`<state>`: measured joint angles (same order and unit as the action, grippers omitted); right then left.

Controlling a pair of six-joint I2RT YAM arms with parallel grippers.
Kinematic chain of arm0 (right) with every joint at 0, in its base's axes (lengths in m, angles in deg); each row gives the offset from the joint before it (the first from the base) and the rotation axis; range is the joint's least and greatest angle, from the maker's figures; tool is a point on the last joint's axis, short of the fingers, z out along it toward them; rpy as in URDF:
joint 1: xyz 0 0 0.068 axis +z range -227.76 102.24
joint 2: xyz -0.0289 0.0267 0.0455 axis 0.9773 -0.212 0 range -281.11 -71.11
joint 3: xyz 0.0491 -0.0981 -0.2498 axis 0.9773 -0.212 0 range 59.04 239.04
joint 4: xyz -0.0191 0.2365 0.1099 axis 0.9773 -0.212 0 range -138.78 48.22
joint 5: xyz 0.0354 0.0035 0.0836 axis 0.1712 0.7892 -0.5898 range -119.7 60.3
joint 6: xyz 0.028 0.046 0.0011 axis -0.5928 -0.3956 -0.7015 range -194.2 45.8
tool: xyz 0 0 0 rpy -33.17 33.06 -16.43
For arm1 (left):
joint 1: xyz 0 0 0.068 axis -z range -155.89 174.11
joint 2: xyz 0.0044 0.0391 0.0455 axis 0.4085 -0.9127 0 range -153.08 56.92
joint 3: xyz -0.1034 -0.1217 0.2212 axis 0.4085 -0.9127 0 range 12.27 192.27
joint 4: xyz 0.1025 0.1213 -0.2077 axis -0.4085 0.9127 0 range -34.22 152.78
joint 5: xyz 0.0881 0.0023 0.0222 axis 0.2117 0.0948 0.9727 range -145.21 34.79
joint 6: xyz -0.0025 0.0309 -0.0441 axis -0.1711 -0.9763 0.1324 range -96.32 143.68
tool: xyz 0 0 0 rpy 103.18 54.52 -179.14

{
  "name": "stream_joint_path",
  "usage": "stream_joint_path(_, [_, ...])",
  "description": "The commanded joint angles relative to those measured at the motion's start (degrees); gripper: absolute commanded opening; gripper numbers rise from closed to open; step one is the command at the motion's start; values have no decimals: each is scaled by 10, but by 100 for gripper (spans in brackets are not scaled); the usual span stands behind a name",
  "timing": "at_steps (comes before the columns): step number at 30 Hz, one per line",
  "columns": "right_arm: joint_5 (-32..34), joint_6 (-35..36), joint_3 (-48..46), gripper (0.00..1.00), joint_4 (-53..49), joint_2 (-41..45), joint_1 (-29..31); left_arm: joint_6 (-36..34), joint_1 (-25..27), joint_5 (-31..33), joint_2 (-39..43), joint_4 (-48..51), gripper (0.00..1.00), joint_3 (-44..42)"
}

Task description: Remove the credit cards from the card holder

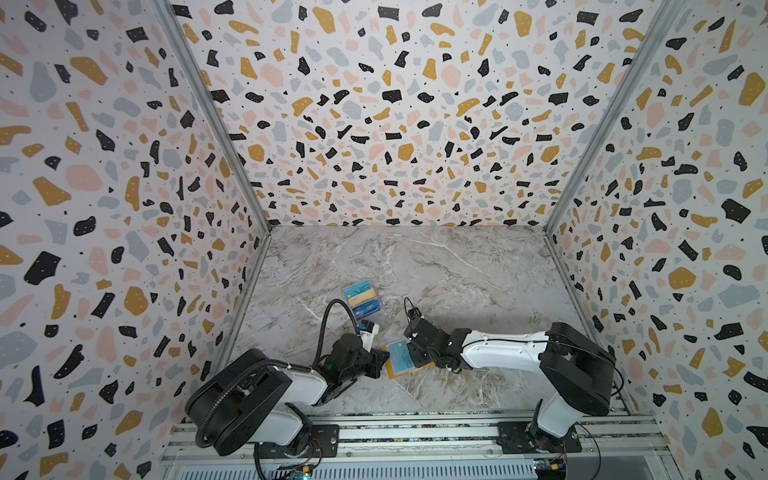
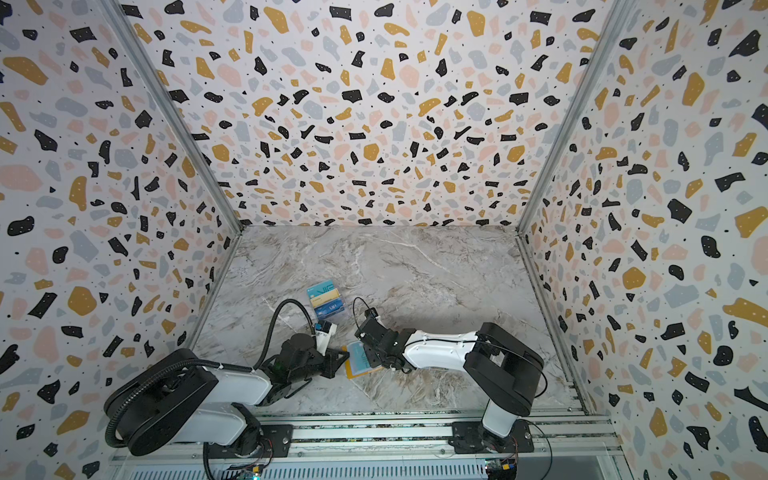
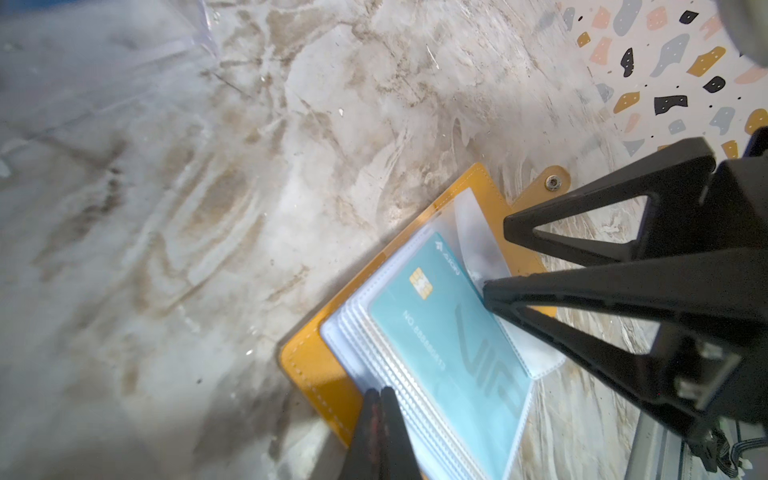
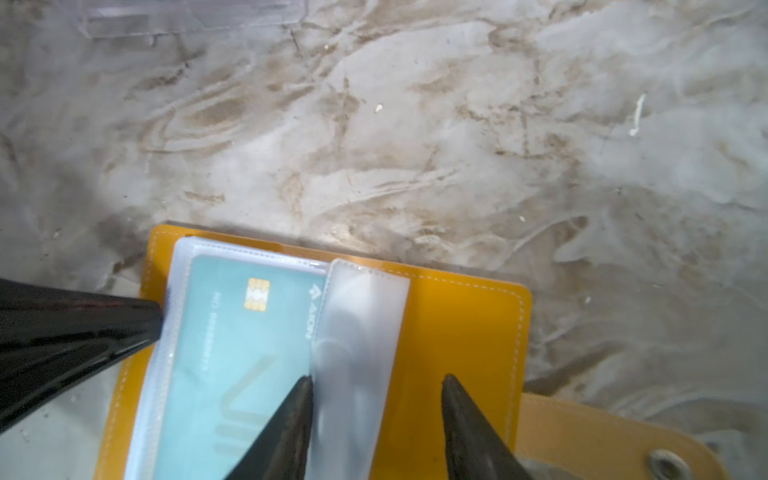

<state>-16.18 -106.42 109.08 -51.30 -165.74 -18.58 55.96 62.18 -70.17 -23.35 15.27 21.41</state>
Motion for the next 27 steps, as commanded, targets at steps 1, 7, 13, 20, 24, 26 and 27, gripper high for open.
stream_joint_path(1, [18, -6, -13, 50, -34, 32, -8, -14, 3, -1, -12, 52, 0, 2])
stream_joint_path(7, [34, -7, -26, 49, -53, 58, -19, -21, 3, 0, -15, 61, 0, 9])
stream_joint_path(13, [61, -6, -40, 49, -77, 90, -29, -27, 3, 2, -16, 72, 0, 17])
stream_joint_path(20, [88, 10, -23, 48, -121, 124, -31, -32, 3, 6, -19, 81, 0, 21])
stream_joint_path(24, [-12, 55, -3, 48, -101, 141, -37, -35, 3, 8, -21, 84, 0, 22])
stream_joint_path(26, [-86, 63, 1, 49, -76, 144, -43, -36, 3, 10, -21, 84, 0, 22])
stream_joint_path(27, [-122, 63, 2, 49, -63, 142, -46, -36, 3, 11, -21, 84, 0, 22])
